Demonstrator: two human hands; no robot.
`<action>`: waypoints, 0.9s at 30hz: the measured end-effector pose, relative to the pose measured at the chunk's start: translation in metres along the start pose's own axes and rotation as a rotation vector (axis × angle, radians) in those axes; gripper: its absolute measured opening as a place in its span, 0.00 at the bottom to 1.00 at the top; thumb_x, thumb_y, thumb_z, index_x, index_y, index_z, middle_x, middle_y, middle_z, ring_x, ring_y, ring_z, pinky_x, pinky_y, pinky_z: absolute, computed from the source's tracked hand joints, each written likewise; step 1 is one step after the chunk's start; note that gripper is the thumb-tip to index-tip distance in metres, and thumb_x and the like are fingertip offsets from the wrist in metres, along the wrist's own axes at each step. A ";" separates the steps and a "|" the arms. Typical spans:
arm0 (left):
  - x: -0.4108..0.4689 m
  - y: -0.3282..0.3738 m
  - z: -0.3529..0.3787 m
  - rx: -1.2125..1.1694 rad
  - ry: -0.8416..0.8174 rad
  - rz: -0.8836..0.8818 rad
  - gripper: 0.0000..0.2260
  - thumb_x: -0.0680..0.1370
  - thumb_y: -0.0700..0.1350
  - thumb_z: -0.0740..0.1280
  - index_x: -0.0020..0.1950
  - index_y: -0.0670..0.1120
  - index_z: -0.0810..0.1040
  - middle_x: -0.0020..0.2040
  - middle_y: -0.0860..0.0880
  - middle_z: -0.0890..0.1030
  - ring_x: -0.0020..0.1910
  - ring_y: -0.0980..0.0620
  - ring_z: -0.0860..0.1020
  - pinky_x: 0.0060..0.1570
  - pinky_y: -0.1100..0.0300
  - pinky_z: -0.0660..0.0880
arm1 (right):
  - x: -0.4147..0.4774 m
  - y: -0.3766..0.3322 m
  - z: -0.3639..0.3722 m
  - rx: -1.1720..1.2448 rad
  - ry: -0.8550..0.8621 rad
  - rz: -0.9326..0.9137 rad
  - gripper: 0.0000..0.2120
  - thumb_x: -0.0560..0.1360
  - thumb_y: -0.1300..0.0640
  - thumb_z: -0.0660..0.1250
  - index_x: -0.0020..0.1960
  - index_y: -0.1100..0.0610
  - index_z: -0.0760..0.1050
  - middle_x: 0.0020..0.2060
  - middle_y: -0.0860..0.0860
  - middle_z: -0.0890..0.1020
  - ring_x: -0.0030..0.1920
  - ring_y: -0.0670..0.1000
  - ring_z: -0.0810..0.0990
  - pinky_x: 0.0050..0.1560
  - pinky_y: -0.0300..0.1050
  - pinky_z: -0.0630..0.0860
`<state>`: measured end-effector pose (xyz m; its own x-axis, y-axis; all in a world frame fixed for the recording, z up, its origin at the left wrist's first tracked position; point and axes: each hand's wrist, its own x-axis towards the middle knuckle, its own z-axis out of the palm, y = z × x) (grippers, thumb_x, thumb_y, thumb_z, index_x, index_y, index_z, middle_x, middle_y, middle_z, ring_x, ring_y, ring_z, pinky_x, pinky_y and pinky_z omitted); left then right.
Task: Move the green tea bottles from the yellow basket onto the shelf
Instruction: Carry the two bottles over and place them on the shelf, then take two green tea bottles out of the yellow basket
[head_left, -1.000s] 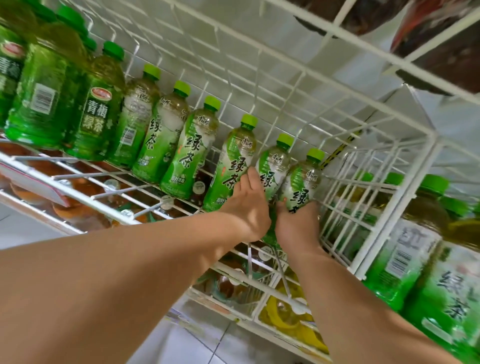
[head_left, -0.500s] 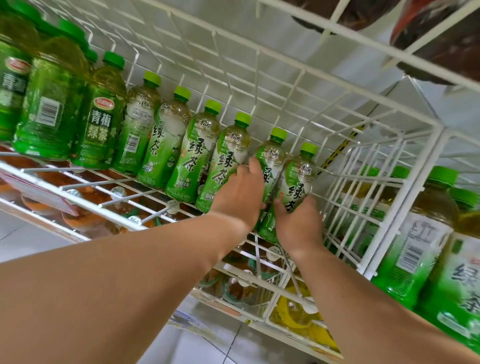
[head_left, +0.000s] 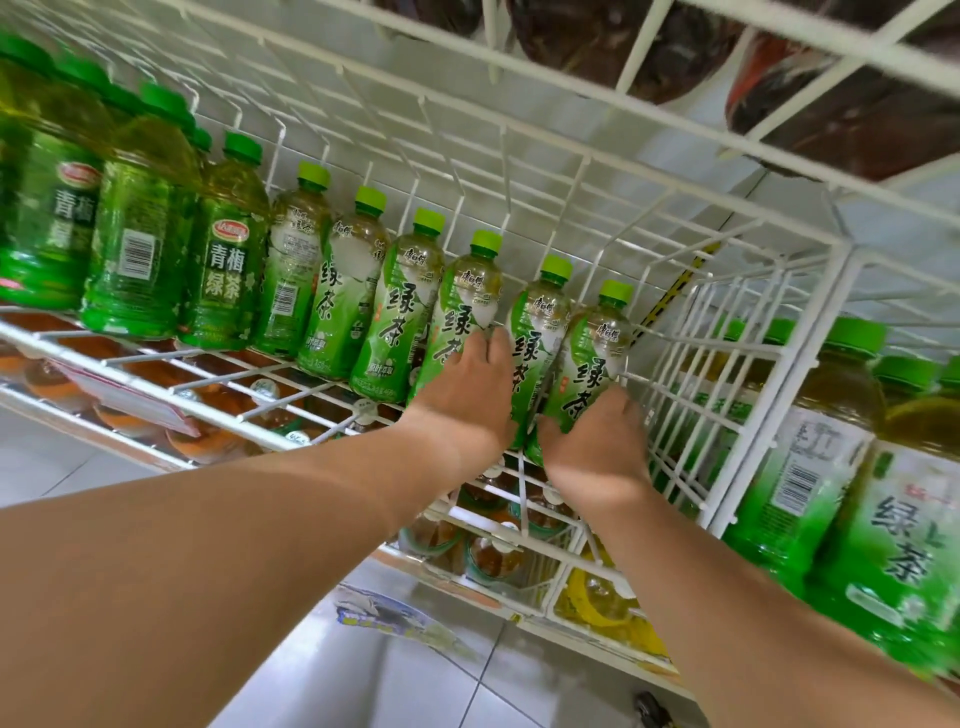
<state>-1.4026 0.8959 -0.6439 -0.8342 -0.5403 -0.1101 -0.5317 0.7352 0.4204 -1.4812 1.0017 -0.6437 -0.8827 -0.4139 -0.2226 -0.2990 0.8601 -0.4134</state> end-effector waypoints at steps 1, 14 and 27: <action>-0.006 0.000 -0.007 0.067 -0.010 0.039 0.43 0.75 0.51 0.74 0.79 0.43 0.49 0.72 0.42 0.63 0.69 0.40 0.69 0.64 0.47 0.74 | -0.007 -0.002 -0.005 -0.049 -0.015 -0.027 0.41 0.76 0.47 0.70 0.78 0.62 0.51 0.72 0.61 0.63 0.73 0.63 0.63 0.72 0.56 0.63; -0.128 -0.014 -0.144 0.482 -0.178 0.226 0.47 0.74 0.68 0.63 0.82 0.47 0.43 0.80 0.40 0.52 0.79 0.39 0.49 0.77 0.36 0.46 | -0.128 -0.019 -0.112 -0.467 -0.212 -0.554 0.44 0.75 0.31 0.57 0.81 0.52 0.43 0.80 0.55 0.46 0.79 0.60 0.47 0.78 0.56 0.51; -0.251 0.036 -0.343 0.584 -0.123 0.318 0.55 0.64 0.78 0.47 0.82 0.45 0.47 0.80 0.40 0.57 0.80 0.37 0.50 0.74 0.33 0.50 | -0.292 -0.085 -0.289 -0.530 -0.095 -0.436 0.45 0.74 0.28 0.49 0.82 0.54 0.49 0.80 0.58 0.50 0.80 0.61 0.48 0.77 0.63 0.48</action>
<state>-1.1618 0.9177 -0.2921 -0.9555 -0.2358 -0.1774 -0.2204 0.9700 -0.1025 -1.3023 1.1359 -0.2887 -0.6131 -0.7586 -0.2206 -0.7776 0.6287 -0.0007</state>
